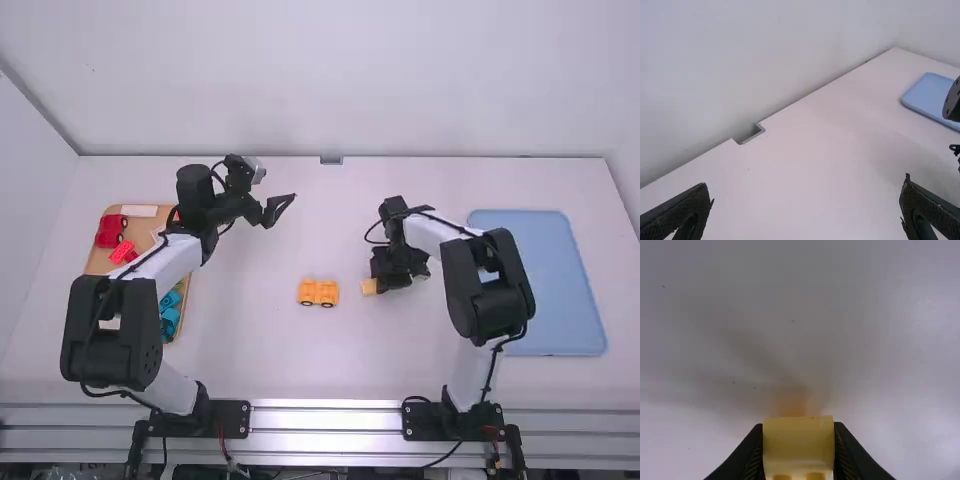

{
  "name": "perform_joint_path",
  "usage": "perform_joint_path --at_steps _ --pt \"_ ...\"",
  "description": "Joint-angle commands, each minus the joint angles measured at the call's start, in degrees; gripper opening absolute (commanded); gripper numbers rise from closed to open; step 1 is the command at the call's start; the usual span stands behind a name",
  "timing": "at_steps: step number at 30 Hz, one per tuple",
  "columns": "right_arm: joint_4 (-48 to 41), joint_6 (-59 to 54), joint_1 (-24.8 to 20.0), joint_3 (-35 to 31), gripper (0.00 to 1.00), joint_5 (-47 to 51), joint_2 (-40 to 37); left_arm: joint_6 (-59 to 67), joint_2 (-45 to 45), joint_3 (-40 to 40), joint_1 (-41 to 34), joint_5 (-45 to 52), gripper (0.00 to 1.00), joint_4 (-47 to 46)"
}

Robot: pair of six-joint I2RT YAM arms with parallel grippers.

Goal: Assemble lego blocks to make yellow taxi

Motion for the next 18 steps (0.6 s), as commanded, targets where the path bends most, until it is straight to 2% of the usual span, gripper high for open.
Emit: perform_joint_path --at_steps 1,8,14,16,18 --pt "-0.3 4.1 1.1 -0.5 0.00 2.1 -0.9 -0.4 -0.1 0.2 0.1 0.9 0.99 0.0" --pt "-0.2 4.0 1.2 -0.5 0.00 1.8 -1.0 -0.4 -0.1 0.2 0.4 0.9 0.99 -0.3" --pt "-0.1 3.6 1.3 -0.5 0.05 1.4 -0.9 -0.4 -0.1 0.2 0.4 1.0 0.99 -0.6" --pt "-0.1 3.5 1.2 -0.5 0.08 1.5 -0.9 -0.4 -0.1 0.2 0.1 1.1 0.99 -0.6" --pt "-0.1 3.5 1.2 -0.5 0.18 1.5 -0.9 -0.4 -0.1 0.2 0.4 1.0 0.99 -0.6"
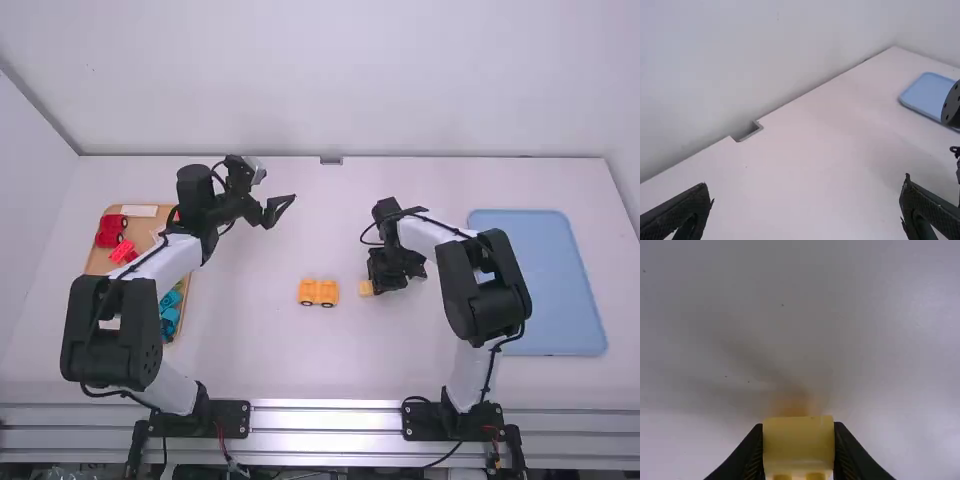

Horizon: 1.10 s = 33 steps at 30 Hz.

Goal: Assemble lego blocks to make yellow taxi

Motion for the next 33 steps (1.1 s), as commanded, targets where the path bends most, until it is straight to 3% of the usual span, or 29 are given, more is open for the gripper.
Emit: perform_joint_path --at_steps 1,7,11,12,14,16,20,26,33 --pt "-0.3 0.3 -0.2 -0.5 0.22 0.1 -0.9 -0.2 -0.1 0.2 0.3 0.9 0.99 0.0" --pt "-0.3 0.3 -0.2 -0.5 0.43 0.1 -0.9 -0.1 -0.1 0.2 0.3 0.9 0.99 0.0" --pt "-0.3 0.3 -0.1 -0.5 0.52 0.1 -0.9 -0.2 -0.1 0.2 0.0 0.9 0.99 0.0" --pt "-0.3 0.3 -0.1 -0.5 0.57 0.1 -0.9 -0.2 -0.1 0.2 0.0 0.9 0.99 0.0" --pt "-0.5 0.3 -0.2 -0.5 0.86 0.1 -0.9 -0.2 -0.1 0.2 0.0 0.9 0.99 0.0" --pt "-0.5 0.3 -0.1 -0.6 0.97 -0.1 -0.9 -0.2 -0.1 0.2 0.0 0.9 0.99 -0.1" --pt "0.0 -4.0 -0.3 -0.5 0.99 -1.5 -1.0 0.0 -0.1 0.2 0.0 0.9 0.99 -0.5" --pt "-2.9 -10.8 -4.2 1.1 1.00 -5.1 -1.8 0.0 -0.1 0.2 0.0 0.8 0.99 -0.7" --pt "-13.7 -23.8 -10.0 10.7 0.99 -5.3 -4.9 0.0 -0.1 0.2 0.0 0.8 0.99 -0.7"
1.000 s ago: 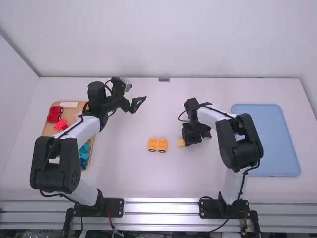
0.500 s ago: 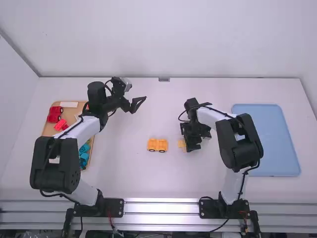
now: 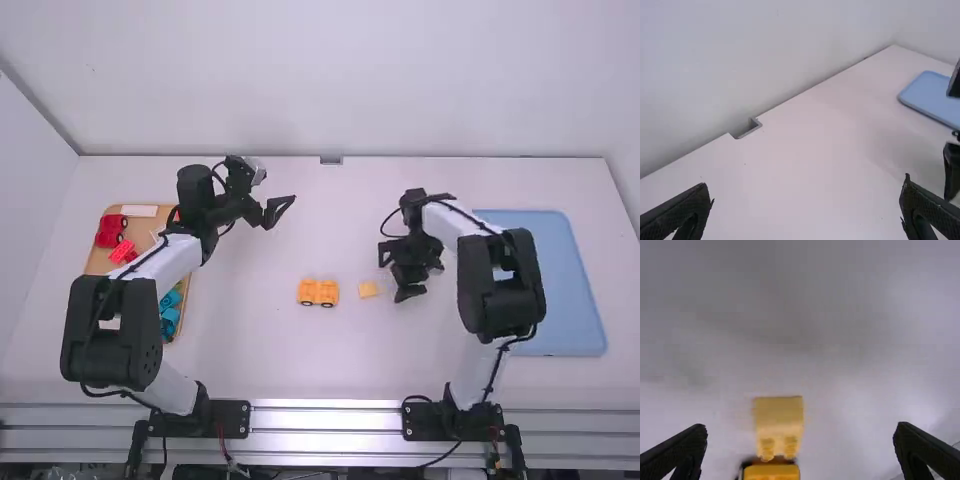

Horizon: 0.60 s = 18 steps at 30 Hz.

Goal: Assemble lego blocks to make yellow taxi

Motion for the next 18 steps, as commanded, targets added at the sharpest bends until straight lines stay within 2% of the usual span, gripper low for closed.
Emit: perform_joint_path --at_steps 1,4,6,7,8,9,10,11,15,18 --pt "-2.6 -8.3 -1.1 5.5 0.99 -0.3 -4.4 0.0 -0.1 0.2 0.0 0.8 0.99 0.1" --pt "-7.7 -17.5 -2.3 12.3 0.98 -0.4 -6.0 0.0 -0.1 0.2 0.0 0.6 0.99 0.0" --pt "-9.3 -23.3 -2.7 15.6 0.91 0.0 -6.8 0.0 -0.1 0.2 0.0 0.6 0.99 -0.2" --pt "-10.1 -29.6 -2.9 18.6 0.85 0.4 -7.3 0.0 -0.1 0.2 0.0 0.6 0.99 -0.4" --pt "-10.3 -34.0 -3.0 20.3 0.83 0.8 -7.4 0.0 -0.1 0.2 0.0 0.6 0.99 -0.5" --pt "-10.1 -43.7 -3.0 23.6 0.85 3.5 -7.6 0.0 -0.1 0.2 0.0 0.6 0.99 -0.7" --pt "-10.1 -43.7 -3.0 23.6 0.85 3.5 -7.6 0.0 -0.1 0.2 0.0 0.6 0.99 -0.7" --pt "-9.5 -50.2 -2.8 25.8 0.99 7.5 -7.7 0.0 -0.1 0.2 0.0 0.4 0.99 -0.9" --pt "-3.0 -71.5 -2.8 29.0 0.99 24.5 -7.7 -2.5 -0.1 0.2 0.0 0.4 0.99 -1.5" --pt "1.9 -84.3 -3.3 28.5 0.99 29.8 -7.7 -1.9 -0.1 0.2 0.0 -0.5 0.99 -1.7"
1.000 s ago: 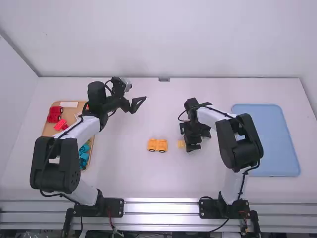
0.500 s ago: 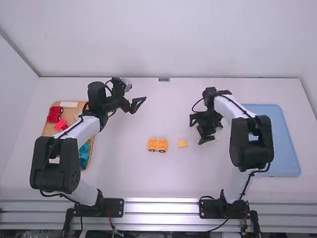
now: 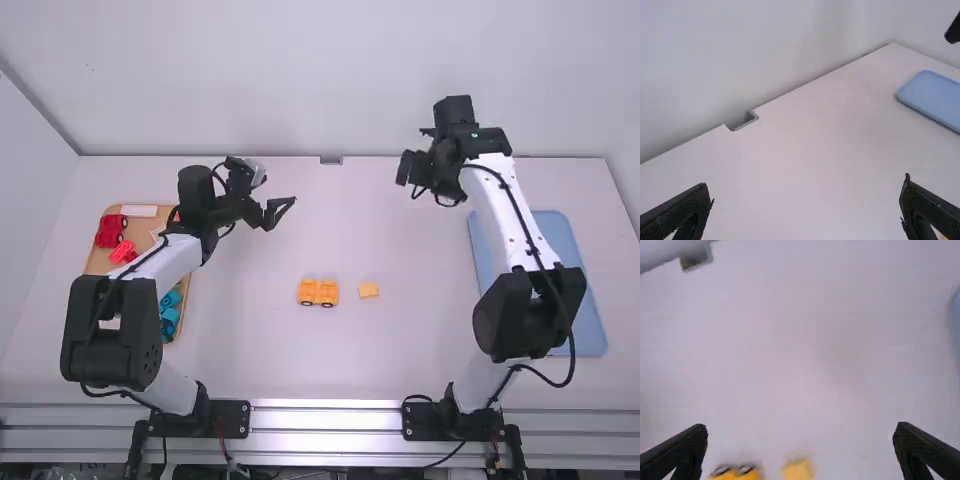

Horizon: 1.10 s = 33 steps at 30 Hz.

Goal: Assemble lego blocks to make yellow taxi

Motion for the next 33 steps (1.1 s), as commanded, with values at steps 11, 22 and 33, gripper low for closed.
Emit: perform_joint_path --at_steps 11,22,33 --pt "-3.9 -75.7 -0.2 -0.6 0.99 -37.1 -0.7 -1.0 -0.1 0.2 0.0 -9.8 0.99 -6.6" --pt "-8.6 -97.5 -1.4 -15.5 0.99 -49.6 -0.7 42.6 -0.1 0.2 -0.1 16.4 0.99 -27.5" --pt "11.2 -100.1 4.5 -31.8 0.99 -45.8 -0.7 69.9 -0.1 -0.3 -0.2 19.0 0.99 -46.0"
